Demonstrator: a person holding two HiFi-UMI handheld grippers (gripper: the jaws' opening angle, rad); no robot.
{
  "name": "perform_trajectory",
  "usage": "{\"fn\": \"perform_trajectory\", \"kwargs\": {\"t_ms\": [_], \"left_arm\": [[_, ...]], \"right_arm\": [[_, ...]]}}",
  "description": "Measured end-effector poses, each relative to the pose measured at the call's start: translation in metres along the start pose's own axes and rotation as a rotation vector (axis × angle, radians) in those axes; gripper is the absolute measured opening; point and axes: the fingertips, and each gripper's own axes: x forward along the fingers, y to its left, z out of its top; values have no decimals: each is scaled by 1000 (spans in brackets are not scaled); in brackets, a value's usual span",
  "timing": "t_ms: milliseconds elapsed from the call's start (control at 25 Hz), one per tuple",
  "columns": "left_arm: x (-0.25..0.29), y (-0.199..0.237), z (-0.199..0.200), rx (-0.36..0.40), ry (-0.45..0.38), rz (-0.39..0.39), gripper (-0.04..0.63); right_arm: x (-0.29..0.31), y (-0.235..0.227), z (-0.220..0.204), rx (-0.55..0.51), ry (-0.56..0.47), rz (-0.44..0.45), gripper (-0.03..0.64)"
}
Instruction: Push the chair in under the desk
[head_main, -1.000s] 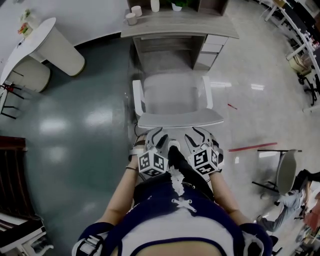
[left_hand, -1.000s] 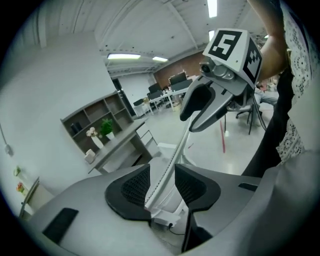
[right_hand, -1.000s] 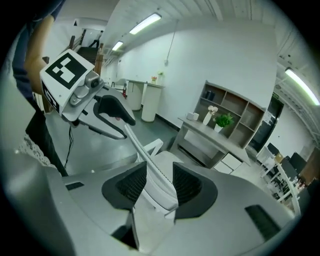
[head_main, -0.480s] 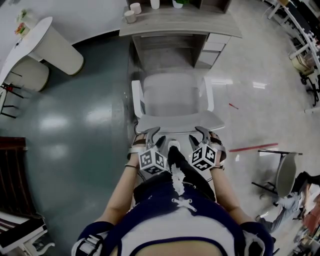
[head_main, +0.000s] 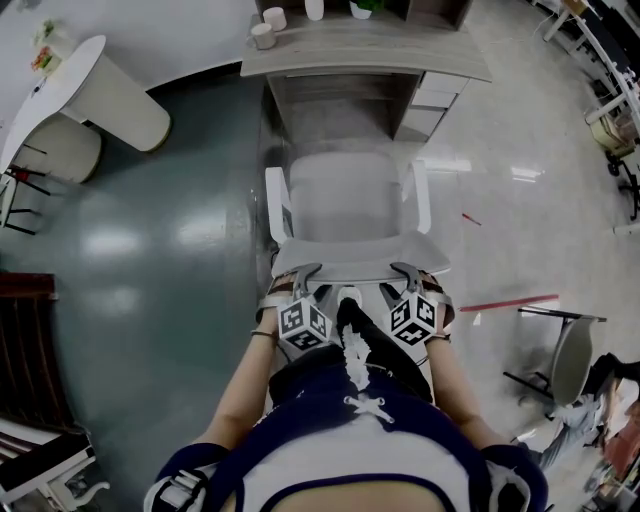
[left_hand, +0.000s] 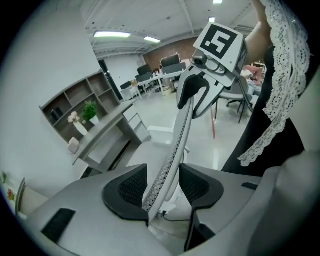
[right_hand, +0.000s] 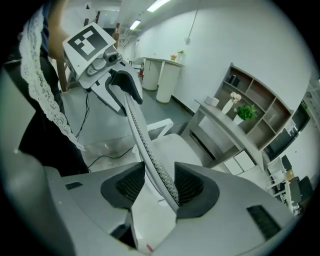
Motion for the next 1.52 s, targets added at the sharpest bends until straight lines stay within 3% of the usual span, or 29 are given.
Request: {"fn": "perform_trajectory", "kwargs": {"t_ms": [320,1520], "left_arm": [[4,5,-1,-19,11,-35,201],[46,95,13,-45,8,-19,222]], "right_arm": [[-1,-4,3,21,-40,71,161],[38,-83,34,12,-83,71,160]]}}
